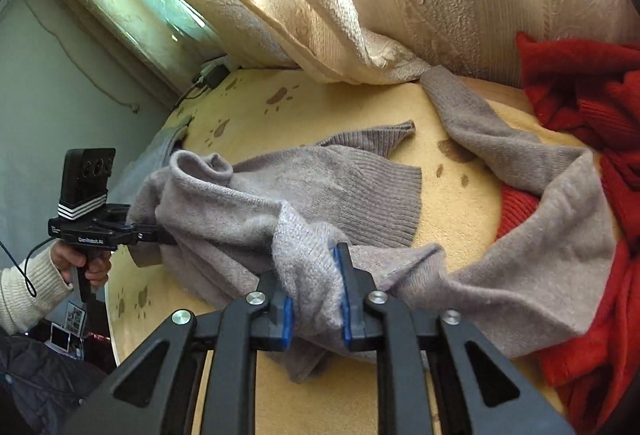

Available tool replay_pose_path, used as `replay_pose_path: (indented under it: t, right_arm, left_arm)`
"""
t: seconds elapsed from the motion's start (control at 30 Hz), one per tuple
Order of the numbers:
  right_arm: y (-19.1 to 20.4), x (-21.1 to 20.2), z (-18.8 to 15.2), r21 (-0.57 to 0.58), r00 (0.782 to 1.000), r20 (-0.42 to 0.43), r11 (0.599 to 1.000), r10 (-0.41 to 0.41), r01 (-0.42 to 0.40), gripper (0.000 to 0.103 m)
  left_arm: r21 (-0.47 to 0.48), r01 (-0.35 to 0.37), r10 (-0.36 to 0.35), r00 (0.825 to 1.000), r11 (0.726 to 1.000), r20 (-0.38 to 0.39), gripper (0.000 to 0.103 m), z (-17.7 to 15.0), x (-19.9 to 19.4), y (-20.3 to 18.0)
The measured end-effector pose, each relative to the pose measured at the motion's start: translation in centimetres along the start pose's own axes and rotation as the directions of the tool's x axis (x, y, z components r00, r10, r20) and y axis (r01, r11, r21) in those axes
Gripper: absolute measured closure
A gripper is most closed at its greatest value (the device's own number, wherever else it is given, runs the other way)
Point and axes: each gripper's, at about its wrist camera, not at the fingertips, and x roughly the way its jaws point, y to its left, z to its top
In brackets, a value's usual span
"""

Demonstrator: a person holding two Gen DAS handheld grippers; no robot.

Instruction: Fold clothes

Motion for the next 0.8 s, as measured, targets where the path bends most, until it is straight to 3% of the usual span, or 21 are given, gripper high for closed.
replay_pose_path:
  t: [0.2,0.27,0.3,0.47,0.6,0.7,0.77,0.8]
  right_arm:
    - [1.7,-3.5,-0.2,0.032,0.994,0.105,0.999,-0.040,0.037,0.086]
    - [2.1,-4.6,-0.4,0.051,0.989,0.139,0.997,-0.059,0.052,0.086]
    - [2.3,-5.1,-0.5,0.059,0.986,0.153,0.996,-0.070,0.062,0.086]
    - [3.2,-7.2,-1.3,0.099,0.968,0.203,0.987,-0.147,0.129,0.086]
    - [3.9,-8.6,-2.2,0.130,0.953,0.225,0.976,-0.201,0.175,0.086]
    - [4.6,-9.4,-2.8,0.148,0.944,0.233,0.968,-0.235,0.204,0.086]
    - [5.0,-9.8,-3.3,0.168,0.936,0.237,0.960,-0.260,0.224,0.086]
    - [5.3,-10.0,-3.6,0.179,0.932,0.238,0.956,-0.273,0.234,0.086]
  left_arm:
    - [0.029,0.050,-0.050,0.999,0.998,0.006,0.059,0.5,-0.6,-1.0]
    - [0.032,0.054,-0.055,0.998,0.998,0.009,0.036,0.4,-0.7,-1.3]
    - [0.032,0.057,-0.058,0.998,0.998,0.010,0.032,0.4,-0.8,-1.3]
    - [-0.018,0.090,-0.089,0.995,0.996,0.046,0.031,0.3,-1.2,-0.5]
    - [-0.045,0.049,-0.046,0.997,0.998,0.059,0.032,0.4,-1.2,0.3]
    - [-0.036,0.025,-0.023,0.999,0.999,0.048,0.056,0.4,-1.0,0.4]
    - [-0.025,0.015,-0.014,0.999,1.000,0.041,0.082,0.3,-0.9,0.3]
    - [-0.017,0.001,0.000,0.999,1.000,0.042,0.088,0.1,-1.0,0.1]
